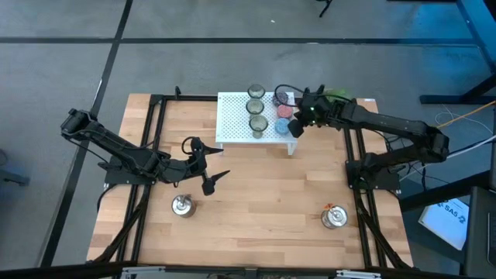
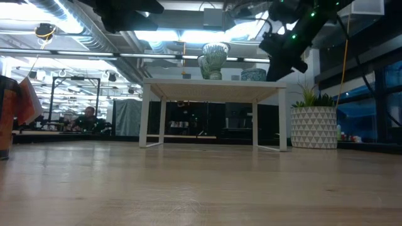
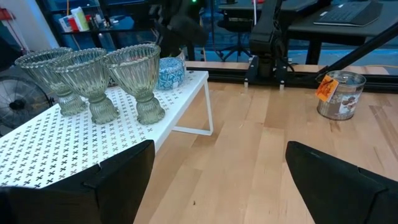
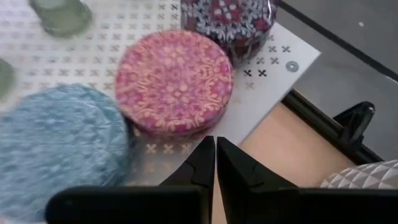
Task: Pick & Place candle stick holders
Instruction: Adjust the red patterned scented candle on the shelf, then put the left silver scented candle on the shelf
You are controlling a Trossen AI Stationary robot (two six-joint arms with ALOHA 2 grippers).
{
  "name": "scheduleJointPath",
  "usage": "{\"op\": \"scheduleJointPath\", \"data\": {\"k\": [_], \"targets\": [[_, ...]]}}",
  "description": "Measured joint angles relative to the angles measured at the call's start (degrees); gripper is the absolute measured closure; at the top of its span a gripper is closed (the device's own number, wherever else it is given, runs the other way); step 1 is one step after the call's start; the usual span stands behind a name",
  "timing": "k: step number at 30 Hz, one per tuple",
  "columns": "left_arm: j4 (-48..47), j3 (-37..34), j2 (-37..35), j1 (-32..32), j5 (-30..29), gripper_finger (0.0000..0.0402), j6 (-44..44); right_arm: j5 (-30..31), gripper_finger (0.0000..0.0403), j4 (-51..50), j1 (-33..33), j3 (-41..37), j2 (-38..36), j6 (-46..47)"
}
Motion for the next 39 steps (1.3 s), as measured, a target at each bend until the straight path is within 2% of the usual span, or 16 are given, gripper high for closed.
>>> {"op": "scheduleJointPath", "data": {"k": [5,10,18,21,24,28,33,36,39], "targets": [[-0.02,0.0,0.0,0.0,0.0,0.0041,0.0,2.07,0.0385,1.3,0.0,0.0,2.19,-0.02],[-0.07,0.0,0.0,0.0,0.0,0.0041,0.0,-0.74,0.0384,3.75,0.02,0.0,2.37,-0.63],[-0.09,0.0,0.0,0.0,0.0,0.0041,0.0,-0.86,0.0384,3.89,0.04,0.0,2.34,-1.15],[-0.09,0.0,0.0,0.0,0.0,0.0041,0.06,-0.91,0.0384,2.41,0.02,0.23,1.32,-1.61],[-0.12,0.0,0.0,0.0,0.0,0.0041,0.9,-1.88,0.0384,-3.48,0.16,2.72,-0.44,-2.77],[-0.12,0.0,0.0,0.0,0.0,0.0041,0.93,-5.4,0.0384,-12.58,0.76,6.45,-3.82,-2.83],[-0.13,0.0,0.0,0.0,0.0,0.0041,0.94,-15.61,0.0384,-19.49,2.53,7.96,-9.86,-2.83],[-0.13,0.0,0.0,0.0,0.0,0.0041,0.92,-20.52,0.0384,-21.45,4.7,7.57,-13.93,-2.8],[-0.13,0.0,0.0,0.0,0.0,0.0041,0.33,-22.3,0.0384,-18.93,8.26,4.95,-18.33,-0.95]]}}
